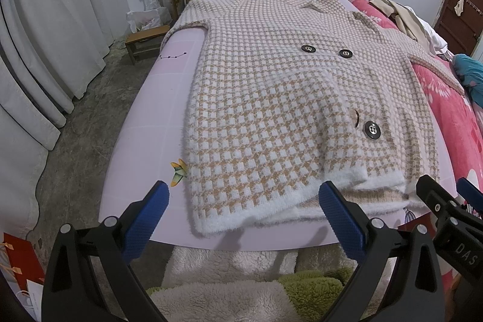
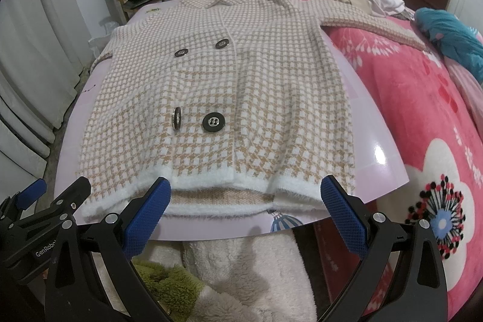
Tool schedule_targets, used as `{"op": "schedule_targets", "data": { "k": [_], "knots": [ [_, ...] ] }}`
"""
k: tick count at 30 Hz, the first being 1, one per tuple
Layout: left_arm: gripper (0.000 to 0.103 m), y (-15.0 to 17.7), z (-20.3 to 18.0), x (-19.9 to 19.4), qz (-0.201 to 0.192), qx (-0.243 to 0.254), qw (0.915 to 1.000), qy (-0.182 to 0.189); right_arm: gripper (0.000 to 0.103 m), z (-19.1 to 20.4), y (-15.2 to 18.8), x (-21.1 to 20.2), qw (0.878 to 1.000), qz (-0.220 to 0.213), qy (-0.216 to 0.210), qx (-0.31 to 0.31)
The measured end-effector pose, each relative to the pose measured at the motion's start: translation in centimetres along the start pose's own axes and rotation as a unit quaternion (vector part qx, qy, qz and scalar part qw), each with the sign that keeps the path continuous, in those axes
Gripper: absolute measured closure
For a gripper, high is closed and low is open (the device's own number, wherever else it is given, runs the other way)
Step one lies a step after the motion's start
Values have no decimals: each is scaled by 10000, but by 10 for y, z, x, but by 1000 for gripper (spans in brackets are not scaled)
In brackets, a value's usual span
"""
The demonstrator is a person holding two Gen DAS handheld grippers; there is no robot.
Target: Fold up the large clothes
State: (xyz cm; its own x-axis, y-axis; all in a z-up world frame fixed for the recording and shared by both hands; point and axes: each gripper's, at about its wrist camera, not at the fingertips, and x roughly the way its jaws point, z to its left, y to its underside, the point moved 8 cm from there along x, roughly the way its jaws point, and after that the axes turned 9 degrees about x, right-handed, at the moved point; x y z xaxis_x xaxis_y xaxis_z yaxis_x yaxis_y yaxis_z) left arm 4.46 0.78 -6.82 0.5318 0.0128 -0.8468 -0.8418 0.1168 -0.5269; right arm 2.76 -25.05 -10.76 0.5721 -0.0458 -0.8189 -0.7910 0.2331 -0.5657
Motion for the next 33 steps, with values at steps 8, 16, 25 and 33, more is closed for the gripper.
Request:
{"op": "schedule_targets", "data": {
  "k": [8, 16, 25, 33],
  "knots": [
    [5, 2, 1, 1, 12, 7, 10000, -7, 8, 1, 1, 0, 10000, -2, 6, 4],
    [5, -1, 1, 5, -29, 115, 9999, -43, 8, 0, -4, 0, 10000, -64, 52, 43],
    [5, -22, 4, 10, -125, 243, 9996, -97, 8, 2, -28, -4, 9993, -349, -83, 106],
    [5, -55, 9, 16, -358, 426, 9982, -227, 8, 8, -60, -1, 9977, -653, -147, 74]
  ]
}}
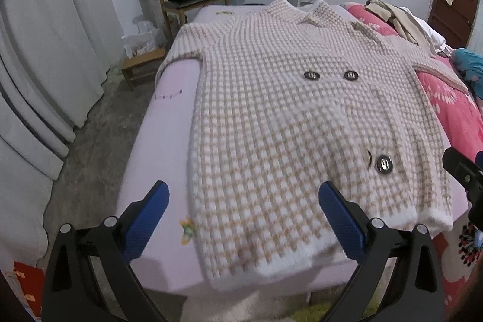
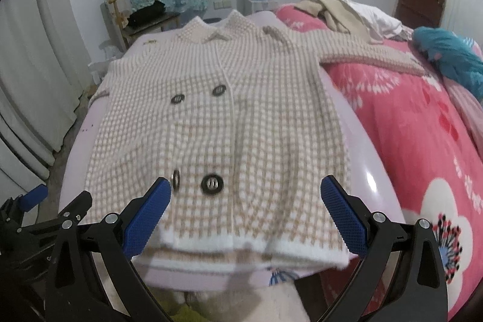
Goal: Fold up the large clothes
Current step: 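Move the left tool toward the coat sleeve beside the buttons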
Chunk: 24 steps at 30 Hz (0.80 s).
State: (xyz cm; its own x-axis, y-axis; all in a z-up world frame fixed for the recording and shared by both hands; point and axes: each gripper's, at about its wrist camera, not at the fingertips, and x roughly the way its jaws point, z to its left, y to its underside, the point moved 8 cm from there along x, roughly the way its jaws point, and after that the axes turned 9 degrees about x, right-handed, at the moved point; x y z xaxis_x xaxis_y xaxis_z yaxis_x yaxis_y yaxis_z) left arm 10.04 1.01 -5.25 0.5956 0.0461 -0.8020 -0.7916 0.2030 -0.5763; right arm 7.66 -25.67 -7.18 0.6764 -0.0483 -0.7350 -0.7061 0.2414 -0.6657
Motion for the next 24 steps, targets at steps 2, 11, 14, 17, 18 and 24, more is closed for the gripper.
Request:
{"op": "schedule_targets", "data": {
  "k": [2, 11, 14, 17, 18, 24],
  "knots": [
    [5, -8, 2, 3, -61, 31, 10000, -23, 8, 1, -7, 3, 10000, -58, 26, -24],
    [5, -43, 12, 22, -265, 4, 9993, 271, 8, 7, -43, 21, 9993, -304, 103, -214],
    [5, -53, 17, 29, -343, -71, 9986, 385, 8, 12, -53, 28, 9990, -325, 77, -290],
    [5, -61, 23, 36, -438, -163, 9971, 595, 8, 19, -62, 36, 9987, -300, 43, -408],
    [5, -65, 25, 37, -571, -212, 9954, 742, 8, 21, -63, 39, 9986, -281, 13, -444],
    [5, -86, 45, 44, -918, -405, 9904, 950, 8, 42, -81, 57, 9975, -196, -355, -576]
  ]
}}
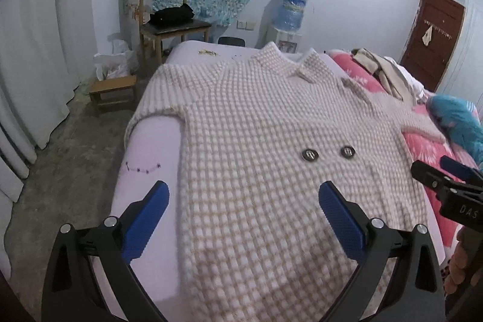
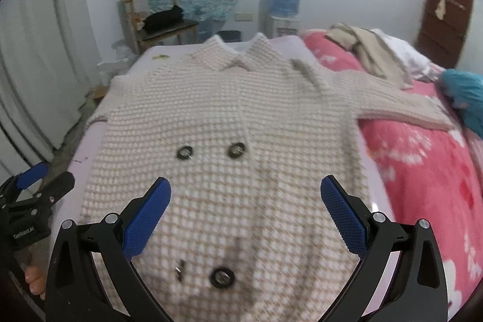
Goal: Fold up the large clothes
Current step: 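Move the left tool toward the coat sleeve beside the buttons, then grasp the coat sleeve with the left tool and lift it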
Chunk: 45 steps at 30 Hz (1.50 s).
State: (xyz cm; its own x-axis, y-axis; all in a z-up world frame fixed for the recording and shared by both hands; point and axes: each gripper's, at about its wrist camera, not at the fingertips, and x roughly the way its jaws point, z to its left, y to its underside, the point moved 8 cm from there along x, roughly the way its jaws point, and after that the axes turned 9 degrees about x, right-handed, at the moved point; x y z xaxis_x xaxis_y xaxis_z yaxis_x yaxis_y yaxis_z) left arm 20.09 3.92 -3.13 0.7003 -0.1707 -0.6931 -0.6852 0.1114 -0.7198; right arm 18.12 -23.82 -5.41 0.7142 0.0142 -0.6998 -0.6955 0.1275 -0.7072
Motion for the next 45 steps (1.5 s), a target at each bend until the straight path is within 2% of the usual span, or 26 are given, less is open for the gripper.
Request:
{"op": "schedule_targets", "data": {
  "k": [4, 10, 13, 16, 18, 21, 23, 24, 26, 27, 28, 29, 30, 32, 34, 36, 37, 39, 41, 43, 45],
  "knots": [
    [5, -12, 24, 8, -63, -443, 9985, 317, 8, 16, -12, 20, 9987, 245, -451, 47],
    [5, -30, 96, 21, -40, -1181, 9930, -58, 8, 40, -14, 52, 9964, 551, -634, -93],
    [5, -32, 130, 32, -30, -1564, 9877, -61, 8, 49, -12, 67, 9944, 713, -757, -166],
    [5, -26, 161, 50, 102, -2026, 9792, 19, 8, 56, -12, 79, 9937, 776, -764, -261],
    [6, -19, 180, 66, 220, -2548, 9663, 305, 8, 58, -11, 84, 9932, 821, -771, -296],
    [9, -6, 205, 94, 342, -3492, 9318, 925, 8, 58, -11, 94, 9926, 897, -761, -295],
    [10, 4, 219, 110, 397, -4094, 9030, 1241, 8, 56, -10, 100, 9923, 962, -731, -272],
    [10, 9, 225, 117, 409, -4367, 8875, 1415, 8, 55, -9, 103, 9921, 997, -716, -256],
    [10, 21, 238, 137, 499, -4994, 8460, 1799, 8, 53, -9, 108, 9920, 1039, -675, -231],
    [10, 26, 242, 143, 561, -5192, 8321, 1870, 8, 53, -8, 109, 9920, 1054, -663, -222],
    [10, 33, 246, 153, 639, -5441, 8126, 1987, 8, 51, -8, 111, 9919, 1075, -648, -205],
    [10, 38, 248, 160, 707, -5590, 7998, 2070, 8, 51, -7, 112, 9918, 1088, -641, -192],
    [10, 45, 250, 169, 797, -5775, 7833, 2160, 8, 52, -6, 113, 9917, 1106, -629, -182],
    [10, 51, 254, 182, 889, -5975, 7623, 2322, 8, 52, -5, 116, 9915, 1135, -608, -175],
    [9, 57, 257, 194, 941, -6217, 7352, 2530, 8, 53, -5, 118, 9914, 1161, -587, -167],
    [9, 62, 266, 207, 911, -6414, 7131, 2680, 8, 54, -4, 121, 9912, 1189, -564, -152],
    [9, 66, 271, 216, 877, -6592, 6930, 2786, 8, 54, -4, 123, 9913, 1191, -538, -149],
    [9, 70, 275, 231, 875, -6806, 6687, 2864, 8, 53, -3, 126, 9912, 1211, -516, -136],
    [9, 72, 276, 248, 978, -6903, 6561, 2888, 8, 52, -3, 128, 9911, 1229, -497, -128],
    [9, 73, 273, 261, 1133, -6921, 6492, 2945, 8, 51, -2, 129, 9912, 1231, -473, -118],
    [10, 72, 273, 270, 1179, -6938, 6468, 2940, 8, 49, -3, 132, 9914, 1228, -439, -98]
  ]
}}
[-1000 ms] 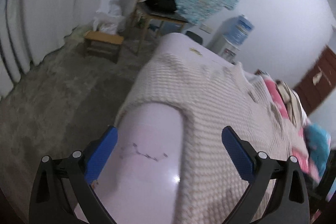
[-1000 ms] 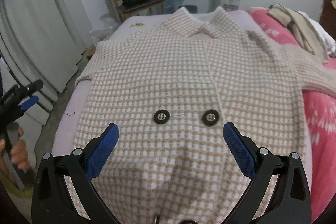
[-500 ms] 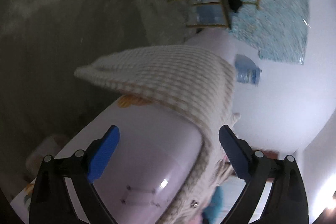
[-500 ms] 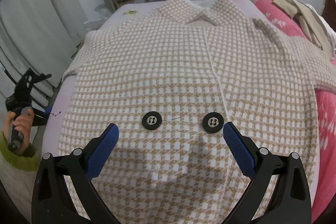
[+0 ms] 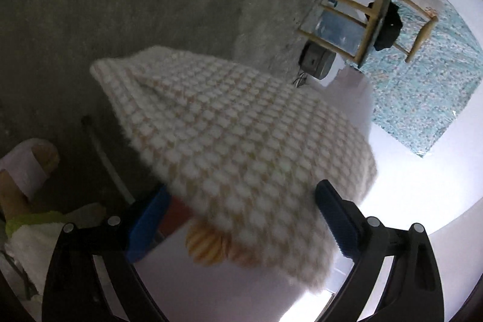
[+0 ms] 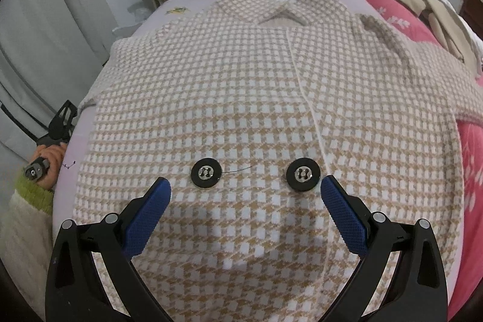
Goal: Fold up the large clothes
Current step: 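Grasp the coat sleeve with the left tool and lift it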
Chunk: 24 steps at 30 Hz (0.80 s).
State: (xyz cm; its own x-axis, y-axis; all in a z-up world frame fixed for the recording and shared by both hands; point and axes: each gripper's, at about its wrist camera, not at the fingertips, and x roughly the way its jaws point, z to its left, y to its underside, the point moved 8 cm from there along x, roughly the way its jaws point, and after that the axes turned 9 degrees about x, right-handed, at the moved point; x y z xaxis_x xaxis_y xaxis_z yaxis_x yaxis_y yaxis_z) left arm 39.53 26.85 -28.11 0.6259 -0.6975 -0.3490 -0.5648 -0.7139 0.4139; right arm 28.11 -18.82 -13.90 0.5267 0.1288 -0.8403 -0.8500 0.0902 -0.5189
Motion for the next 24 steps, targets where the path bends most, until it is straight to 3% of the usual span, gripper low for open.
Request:
{"op": "schedule_targets", "data": {
  "k": [3, 6, 9, 10, 12, 14, 17, 18, 20, 21, 24],
  "knots": [
    [24, -11, -3, -2, -208, -7, 9998, -41, 8, -4, 0, 4, 10000, 7, 54, 29],
    [50, -19, -4, -6, -374, 100, 9990, -242, 8, -7, 0, 8, 9999, 12, 103, 32],
    [83, -29, -13, -19, -641, 455, 9950, -611, 8, -10, -1, 9, 9999, -21, 104, 79],
    [86, -30, -18, -26, -792, 624, 9924, -704, 8, -11, -1, 8, 9999, -28, 93, 95],
    [90, -32, -42, -42, -1162, 1170, 9819, -927, 8, -14, -3, 5, 9999, -70, 76, 123],
    [92, -24, -81, -62, -1591, 1935, 9607, -1192, 8, -16, -4, 2, 9998, -123, 76, 136],
    [93, 7, -141, -78, -2027, 3071, 9175, -1508, 8, -20, -5, -2, 9996, -182, 41, 202],
    [93, 24, -165, -81, -2147, 3522, 8969, -1593, 8, -21, -6, -3, 9995, -196, 21, 227],
    [93, 69, -215, -79, -2308, 4504, 8452, -1721, 8, -24, -6, -8, 9994, -245, 2, 264],
    [93, 103, -242, -71, -2289, 5082, 8128, -1697, 8, -26, -5, -11, 9992, -278, -6, 280],
    [93, 192, -283, -37, -1883, 6224, 7438, -1545, 8, -31, -3, -20, 9988, -362, -15, 334]
  ]
}}
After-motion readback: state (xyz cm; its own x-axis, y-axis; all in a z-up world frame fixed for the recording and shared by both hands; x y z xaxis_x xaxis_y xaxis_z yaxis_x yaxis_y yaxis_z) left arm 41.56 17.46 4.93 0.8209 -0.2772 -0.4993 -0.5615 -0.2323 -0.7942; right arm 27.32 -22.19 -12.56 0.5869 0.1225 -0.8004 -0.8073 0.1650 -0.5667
